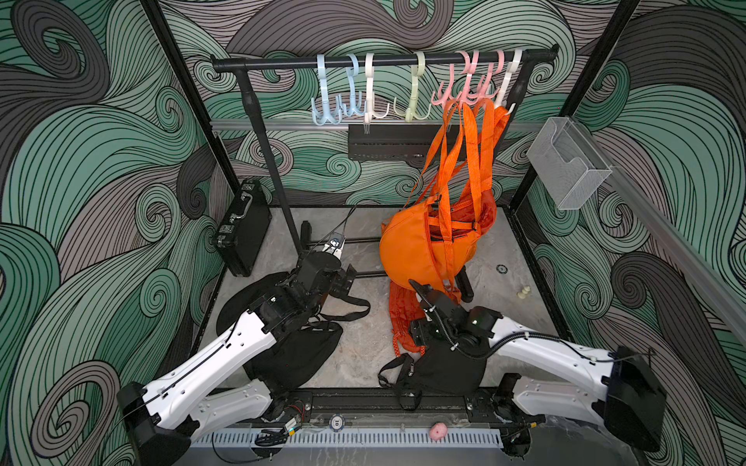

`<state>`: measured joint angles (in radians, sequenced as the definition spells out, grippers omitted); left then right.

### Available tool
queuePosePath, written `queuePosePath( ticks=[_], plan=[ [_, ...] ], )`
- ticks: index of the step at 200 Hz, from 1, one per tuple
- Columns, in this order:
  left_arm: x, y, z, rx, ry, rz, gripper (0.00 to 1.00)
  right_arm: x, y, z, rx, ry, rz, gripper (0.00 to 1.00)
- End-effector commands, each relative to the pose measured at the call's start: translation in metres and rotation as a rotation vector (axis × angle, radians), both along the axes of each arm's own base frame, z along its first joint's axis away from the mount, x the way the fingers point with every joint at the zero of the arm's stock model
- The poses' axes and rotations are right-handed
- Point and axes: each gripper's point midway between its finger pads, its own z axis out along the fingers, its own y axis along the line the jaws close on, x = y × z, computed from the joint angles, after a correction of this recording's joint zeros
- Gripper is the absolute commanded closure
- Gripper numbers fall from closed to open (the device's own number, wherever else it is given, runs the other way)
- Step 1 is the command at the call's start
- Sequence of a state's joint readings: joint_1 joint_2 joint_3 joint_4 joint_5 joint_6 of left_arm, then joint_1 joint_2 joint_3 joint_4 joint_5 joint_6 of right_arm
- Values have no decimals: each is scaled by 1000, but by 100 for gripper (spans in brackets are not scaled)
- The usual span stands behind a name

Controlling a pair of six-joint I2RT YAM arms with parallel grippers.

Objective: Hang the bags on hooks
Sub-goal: Pick up the bag from the bag.

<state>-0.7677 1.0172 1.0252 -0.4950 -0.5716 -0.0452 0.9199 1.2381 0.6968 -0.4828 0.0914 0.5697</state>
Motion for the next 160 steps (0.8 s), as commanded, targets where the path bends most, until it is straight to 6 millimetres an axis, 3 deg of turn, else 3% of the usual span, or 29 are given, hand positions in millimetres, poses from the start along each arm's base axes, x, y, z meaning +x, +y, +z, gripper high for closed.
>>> queuePosePath(
  ticks=[1, 25, 51, 77, 102, 121, 149, 160],
  plan=[
    [2, 8, 13, -21, -53, 39, 1, 17, 9, -5, -7, -53, -44, 19],
    [2, 12, 13, -6, -61, 54, 1, 12, 17, -29, -81, -8, -10, 25],
    [2, 16, 16, -2, -78, 67, 2, -3, 41, -47, -93, 45, 60, 51],
    [2, 25, 22, 7, -108, 106, 3, -21, 96, -44, -2, 83, 194, 78],
    [1, 40, 29, 27, -150, 173, 3, -40, 150, -13, 85, 78, 330, 99],
    [0, 51, 35, 33, -184, 226, 4, -46, 180, 22, 170, 62, 388, 100],
    [-4, 63, 43, 28, -225, 277, 4, -43, 196, 72, 278, 11, 408, 100],
    [-4, 62, 42, 22, -224, 265, 4, -41, 189, 79, 256, -1, 406, 100]
  ],
)
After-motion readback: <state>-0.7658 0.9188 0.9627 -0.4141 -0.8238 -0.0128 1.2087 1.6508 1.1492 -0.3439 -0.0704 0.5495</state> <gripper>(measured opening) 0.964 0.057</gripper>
